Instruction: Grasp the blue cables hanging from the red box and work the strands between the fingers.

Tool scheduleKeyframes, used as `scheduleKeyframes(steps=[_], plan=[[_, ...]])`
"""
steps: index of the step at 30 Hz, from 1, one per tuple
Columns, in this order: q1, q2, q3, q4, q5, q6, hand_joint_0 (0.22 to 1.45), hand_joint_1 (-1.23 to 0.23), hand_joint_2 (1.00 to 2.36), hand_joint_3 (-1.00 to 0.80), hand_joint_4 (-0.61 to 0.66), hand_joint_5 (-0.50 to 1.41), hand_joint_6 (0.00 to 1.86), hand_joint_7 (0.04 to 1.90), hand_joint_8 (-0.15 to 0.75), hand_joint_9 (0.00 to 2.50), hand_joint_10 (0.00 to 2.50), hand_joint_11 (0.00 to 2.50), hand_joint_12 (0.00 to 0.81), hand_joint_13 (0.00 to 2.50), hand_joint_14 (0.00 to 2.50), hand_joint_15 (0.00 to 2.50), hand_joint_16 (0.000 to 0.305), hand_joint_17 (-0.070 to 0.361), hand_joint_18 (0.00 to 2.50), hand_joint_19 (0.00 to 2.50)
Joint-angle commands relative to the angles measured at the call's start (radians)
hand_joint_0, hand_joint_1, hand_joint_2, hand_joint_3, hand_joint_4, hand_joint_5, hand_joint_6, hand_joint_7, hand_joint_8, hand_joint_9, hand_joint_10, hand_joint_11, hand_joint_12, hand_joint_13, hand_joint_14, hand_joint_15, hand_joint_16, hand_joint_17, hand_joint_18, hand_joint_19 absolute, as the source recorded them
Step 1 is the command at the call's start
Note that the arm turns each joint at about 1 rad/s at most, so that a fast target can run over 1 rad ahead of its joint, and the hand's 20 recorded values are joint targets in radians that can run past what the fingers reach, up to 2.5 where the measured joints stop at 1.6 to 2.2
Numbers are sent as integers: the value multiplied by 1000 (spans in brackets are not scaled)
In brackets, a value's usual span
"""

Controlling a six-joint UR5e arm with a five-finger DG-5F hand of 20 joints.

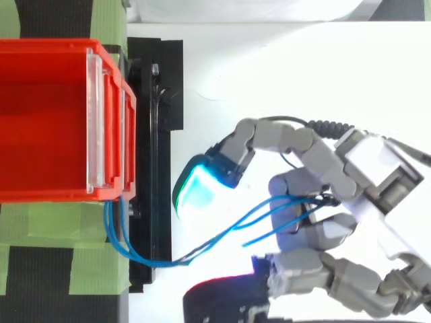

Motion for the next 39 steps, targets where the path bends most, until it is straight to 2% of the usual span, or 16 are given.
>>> scheduleKeyframes(steps=[1, 2, 3, 5, 9, 14, 25, 35, 39], plan=[[0, -1, 0, -24, -62, -29, 911, -669, 1008, -807, 271, -136, 641, 1154, 384, 987, 2500, 2500, 419, 1081, 2500, 1644, 46, 104, 1462, 1184], [0, -1, 0, -29, -76, -39, 910, -669, 1008, -803, 270, -136, 641, 1152, 384, 987, 2500, 2500, 419, 1081, 2500, 1644, 46, 104, 1462, 1184], [0, -1, 0, -46, -107, -65, 912, -668, 1008, -812, 271, -136, 640, 1152, 384, 987, 2500, 2500, 419, 1081, 2500, 1644, 46, 104, 1462, 1184], [0, 1, 0, -55, -133, -95, 911, -665, 1008, -812, 277, -134, 639, 1151, 384, 987, 2500, 2500, 419, 1081, 2500, 1644, 46, 104, 1462, 1184], [0, -1, 0, -53, -136, -134, 912, -642, 1007, -832, 277, -127, 718, 1120, 384, 987, 2500, 2500, 419, 1081, 2500, 1644, 46, 104, 1462, 1184], [0, 1, 0, -49, -136, -146, 892, -613, 1006, -877, 287, -119, 781, 1100, 384, 987, 2500, 2500, 419, 1081, 2500, 1644, 46, 104, 1462, 1184], [-3, 1, 0, -12, -122, -147, 838, -556, 1003, -929, 289, -85, 742, 1123, 384, 987, 2500, 2500, 419, 1081, 2500, 1644, 46, 104, 1462, 1184], [-3, 1, 1, 0, -91, -151, 840, -551, 1002, -948, 288, -40, 746, 1130, 384, 987, 2500, 2500, 419, 1081, 2500, 1644, 46, 104, 1462, 1184], [0, 1, 1, 11, -48, -183, 867, -572, 1003, -928, 282, -40, 778, 1118, 384, 987, 2500, 2500, 419, 1081, 2500, 1644, 46, 104, 1462, 1184]])
